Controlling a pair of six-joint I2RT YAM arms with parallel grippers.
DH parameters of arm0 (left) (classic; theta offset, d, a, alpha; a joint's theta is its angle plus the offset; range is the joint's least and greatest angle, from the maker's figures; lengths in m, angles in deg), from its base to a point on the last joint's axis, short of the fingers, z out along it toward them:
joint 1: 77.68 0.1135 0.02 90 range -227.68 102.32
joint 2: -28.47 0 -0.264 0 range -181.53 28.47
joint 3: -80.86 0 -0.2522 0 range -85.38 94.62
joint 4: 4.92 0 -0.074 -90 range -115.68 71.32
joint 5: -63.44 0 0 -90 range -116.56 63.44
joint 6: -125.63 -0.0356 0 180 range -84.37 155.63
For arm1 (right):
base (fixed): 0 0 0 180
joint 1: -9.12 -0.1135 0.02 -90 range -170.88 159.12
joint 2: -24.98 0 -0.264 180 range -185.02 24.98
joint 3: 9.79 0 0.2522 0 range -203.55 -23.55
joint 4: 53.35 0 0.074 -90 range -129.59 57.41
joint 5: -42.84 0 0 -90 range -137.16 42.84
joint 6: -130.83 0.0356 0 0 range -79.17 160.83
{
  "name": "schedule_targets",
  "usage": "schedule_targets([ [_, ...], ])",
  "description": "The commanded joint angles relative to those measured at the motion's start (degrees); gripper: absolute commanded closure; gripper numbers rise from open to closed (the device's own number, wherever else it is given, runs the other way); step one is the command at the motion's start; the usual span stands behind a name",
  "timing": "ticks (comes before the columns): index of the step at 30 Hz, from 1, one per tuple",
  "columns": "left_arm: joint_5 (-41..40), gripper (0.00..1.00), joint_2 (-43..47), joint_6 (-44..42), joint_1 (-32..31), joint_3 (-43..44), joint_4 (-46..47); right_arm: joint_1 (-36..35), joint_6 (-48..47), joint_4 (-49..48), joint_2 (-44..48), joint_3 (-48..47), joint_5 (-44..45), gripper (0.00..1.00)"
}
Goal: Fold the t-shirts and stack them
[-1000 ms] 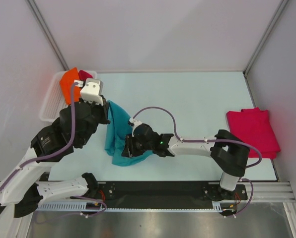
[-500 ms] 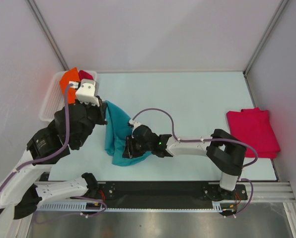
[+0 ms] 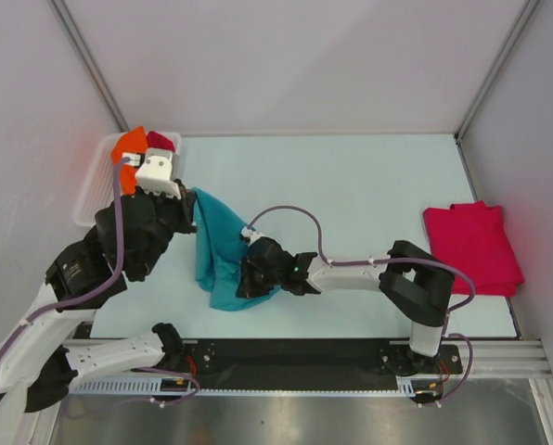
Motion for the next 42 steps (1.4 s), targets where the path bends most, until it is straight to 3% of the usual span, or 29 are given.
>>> schedule_targets([
  [1, -0.4, 1.0, 1.3, -1.4, 0.6, 1.1, 0.9, -1.1, -2.3, 9.5, 9.9, -1.1, 8.9, 1.0],
  [5, -1.9, 1.0, 1.9, 0.6, 0.6, 5.4, -4.2, -1.9, -0.7, 23.0, 22.0, -1.2, 24.1, 1.0],
  [7, -2.5, 1.0, 2.5, 3.0, 0.6, 7.9, -8.0, -3.4, 1.4, 32.2, 30.0, -3.1, 30.0, 1.0],
  [9, -3.2, 1.0, 2.9, 5.1, 0.6, 9.1, -11.9, -6.4, 4.0, 44.5, 34.1, -6.4, 41.4, 1.0],
  [15, -2.8, 1.0, 7.0, 9.6, 0.6, 10.0, -16.6, -14.1, 20.7, 73.7, 43.2, -20.2, 64.0, 1.0],
  [21, -1.9, 1.0, 12.0, 8.7, 0.6, 10.9, -15.3, -14.9, 27.0, 84.8, 43.2, -27.0, 74.6, 1.0],
  [28, -1.0, 1.0, 14.9, 3.2, 0.6, 16.5, -13.6, -14.8, 24.9, 86.6, 43.0, -34.0, 87.3, 1.0],
  [32, -2.3, 1.0, 14.0, -0.4, 0.6, 20.5, -10.2, -13.7, 6.6, 73.5, 44.4, -34.4, 92.8, 1.0],
  [33, -2.5, 1.0, 12.2, -2.2, 0.6, 22.8, -10.3, -13.3, 0.0, 59.9, 45.4, -31.9, 93.9, 1.0],
  [34, -3.1, 1.0, 11.0, -2.8, 0.6, 24.3, -10.6, -13.3, -17.6, 51.0, 47.7, -29.6, 96.0, 1.0],
  [35, -3.2, 1.0, 9.8, -3.4, 0.6, 25.6, -11.5, -13.4, -27.4, 40.4, 49.2, -26.8, 96.8, 1.0],
  [36, -2.8, 1.0, 8.3, -4.2, 0.6, 27.3, -11.7, -13.3, -40.5, 13.5, 50.7, -23.5, 97.1, 1.0],
  [37, -2.3, 1.0, 7.8, -4.5, 0.6, 27.8, -11.6, -13.2, -63.3, -2.4, 53.3, -15.5, 95.8, 1.0],
  [38, -1.8, 1.0, 7.5, -4.9, 0.6, 28.0, -11.1, -13.1, -73.4, -26.6, 53.7, -12.9, 95.3, 1.0],
  [40, -1.8, 1.0, 7.0, -5.3, 0.6, 28.3, -10.6, -12.3, -78.9, -31.5, 52.8, -13.3, 95.4, 1.0],
  [42, -2.2, 1.0, 7.1, -6.2, 0.6, 28.2, -9.9, -11.0, -75.0, -23.6, 52.3, -15.5, 95.0, 1.0],
])
